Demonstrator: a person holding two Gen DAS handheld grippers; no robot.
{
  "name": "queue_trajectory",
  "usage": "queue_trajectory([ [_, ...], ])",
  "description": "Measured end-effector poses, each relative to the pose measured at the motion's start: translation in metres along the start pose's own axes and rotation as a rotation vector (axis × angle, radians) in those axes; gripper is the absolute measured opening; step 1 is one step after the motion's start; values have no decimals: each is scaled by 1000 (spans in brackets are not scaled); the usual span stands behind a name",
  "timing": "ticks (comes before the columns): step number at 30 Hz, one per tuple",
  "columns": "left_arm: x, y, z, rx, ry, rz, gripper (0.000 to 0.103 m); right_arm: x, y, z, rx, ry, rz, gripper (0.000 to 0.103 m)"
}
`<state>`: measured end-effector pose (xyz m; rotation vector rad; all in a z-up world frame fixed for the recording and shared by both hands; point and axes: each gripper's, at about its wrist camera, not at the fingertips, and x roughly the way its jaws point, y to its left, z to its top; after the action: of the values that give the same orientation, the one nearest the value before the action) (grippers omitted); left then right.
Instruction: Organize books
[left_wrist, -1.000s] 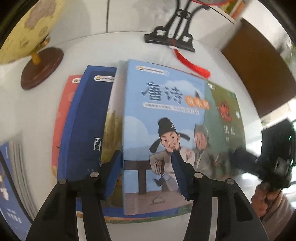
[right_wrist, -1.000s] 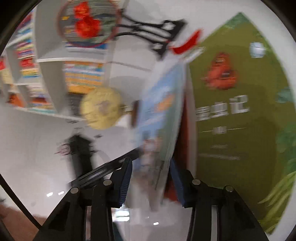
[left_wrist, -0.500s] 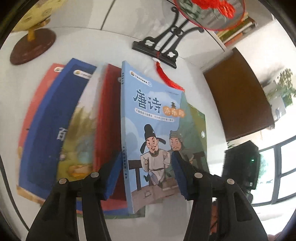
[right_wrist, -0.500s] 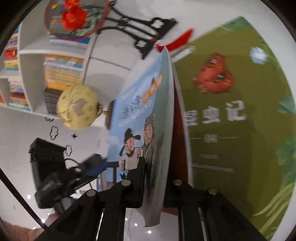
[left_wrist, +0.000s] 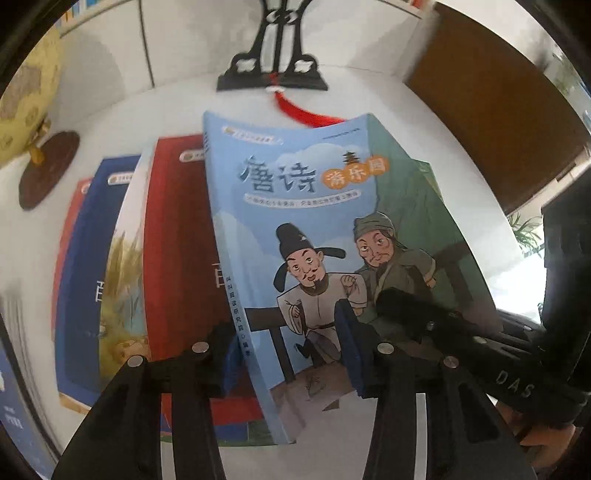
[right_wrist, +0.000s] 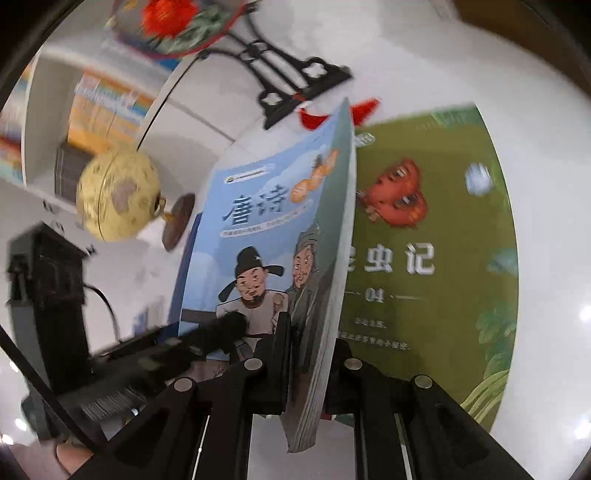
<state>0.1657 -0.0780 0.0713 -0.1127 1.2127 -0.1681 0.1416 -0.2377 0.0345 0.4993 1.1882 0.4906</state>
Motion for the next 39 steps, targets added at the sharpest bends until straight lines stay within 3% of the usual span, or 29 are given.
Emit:
queue_trajectory([
  [2, -6, 4, -1, -35, -16, -31, 42, -3, 4, -2, -44, -5, -26, 11],
  [5, -12, 6, 0, -40, -22, -37, 42, -9, -1, -4, -17, -25, 3, 12],
  [10, -25, 18, -2, -73, -45, -41, 42, -18, 19, -9, -111, -49, -25, 12],
  [25, -57, 41, -22, -57, -110, -14, 42, -27, 75, -26, -300, -81, -60, 13],
  [39, -122, 138, -67, -213, -204, 21, 42, 5, 173, -49, -392, -71, 0, 13],
])
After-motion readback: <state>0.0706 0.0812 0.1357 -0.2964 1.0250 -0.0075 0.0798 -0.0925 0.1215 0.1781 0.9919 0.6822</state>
